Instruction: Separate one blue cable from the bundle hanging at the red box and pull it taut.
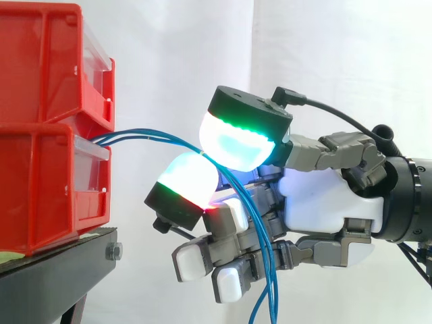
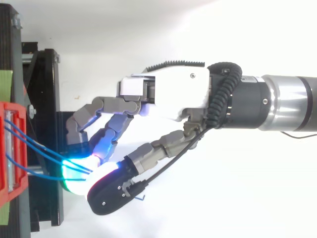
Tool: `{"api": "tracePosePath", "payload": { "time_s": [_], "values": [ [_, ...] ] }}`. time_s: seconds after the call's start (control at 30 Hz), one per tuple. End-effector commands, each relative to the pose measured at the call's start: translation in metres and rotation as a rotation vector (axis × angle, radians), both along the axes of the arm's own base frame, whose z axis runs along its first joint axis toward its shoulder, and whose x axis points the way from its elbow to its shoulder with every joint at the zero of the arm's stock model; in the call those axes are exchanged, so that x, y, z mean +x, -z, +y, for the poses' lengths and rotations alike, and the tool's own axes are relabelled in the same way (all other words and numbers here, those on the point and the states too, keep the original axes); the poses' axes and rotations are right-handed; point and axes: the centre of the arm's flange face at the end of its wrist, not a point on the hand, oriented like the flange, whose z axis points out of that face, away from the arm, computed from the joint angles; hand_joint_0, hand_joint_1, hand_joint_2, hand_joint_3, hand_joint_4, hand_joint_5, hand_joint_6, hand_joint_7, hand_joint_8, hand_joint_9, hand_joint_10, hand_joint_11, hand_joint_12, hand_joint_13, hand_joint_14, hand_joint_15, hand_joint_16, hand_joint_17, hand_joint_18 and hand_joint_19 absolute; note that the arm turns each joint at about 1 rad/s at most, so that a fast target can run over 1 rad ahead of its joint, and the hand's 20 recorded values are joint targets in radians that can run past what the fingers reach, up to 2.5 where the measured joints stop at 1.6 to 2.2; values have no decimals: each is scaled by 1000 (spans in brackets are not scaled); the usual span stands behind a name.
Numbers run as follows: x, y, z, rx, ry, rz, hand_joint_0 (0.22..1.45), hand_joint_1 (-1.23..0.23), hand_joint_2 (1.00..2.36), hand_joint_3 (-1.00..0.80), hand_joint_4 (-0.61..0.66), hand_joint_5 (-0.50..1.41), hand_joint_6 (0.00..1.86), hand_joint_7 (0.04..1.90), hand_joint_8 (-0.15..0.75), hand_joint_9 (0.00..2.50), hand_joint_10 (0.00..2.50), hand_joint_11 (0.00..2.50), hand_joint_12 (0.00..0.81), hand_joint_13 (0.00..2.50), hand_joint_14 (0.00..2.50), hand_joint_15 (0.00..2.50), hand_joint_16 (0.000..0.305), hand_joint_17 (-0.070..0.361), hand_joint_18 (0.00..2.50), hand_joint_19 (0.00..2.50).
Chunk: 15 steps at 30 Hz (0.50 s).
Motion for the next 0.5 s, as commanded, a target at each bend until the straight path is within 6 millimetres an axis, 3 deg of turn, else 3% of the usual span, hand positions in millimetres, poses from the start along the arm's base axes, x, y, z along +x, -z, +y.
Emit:
{"api": "tracePosePath", "payload": {
  "time_s": [0.0, 0.13, 0.47],
  "values": [
    [0, 0, 2, 1, 6, -1, 782, -824, 1007, -423, 240, -205, 802, 1064, 385, 901, 22, 882, 396, 709, 17, 458, 46, 105, 832, 519],
    [0, 0, 1, 3, 10, -1, 821, -863, 1000, -497, 264, -208, 808, 1093, 378, 903, 23, 888, 391, 713, 16, 469, 45, 102, 823, 526],
    [0, 0, 1, 3, 10, -2, 647, -836, 1000, -500, 267, -207, 807, 1095, 375, 887, 23, 858, 395, 696, 16, 454, 46, 103, 831, 502]
  ]
}}
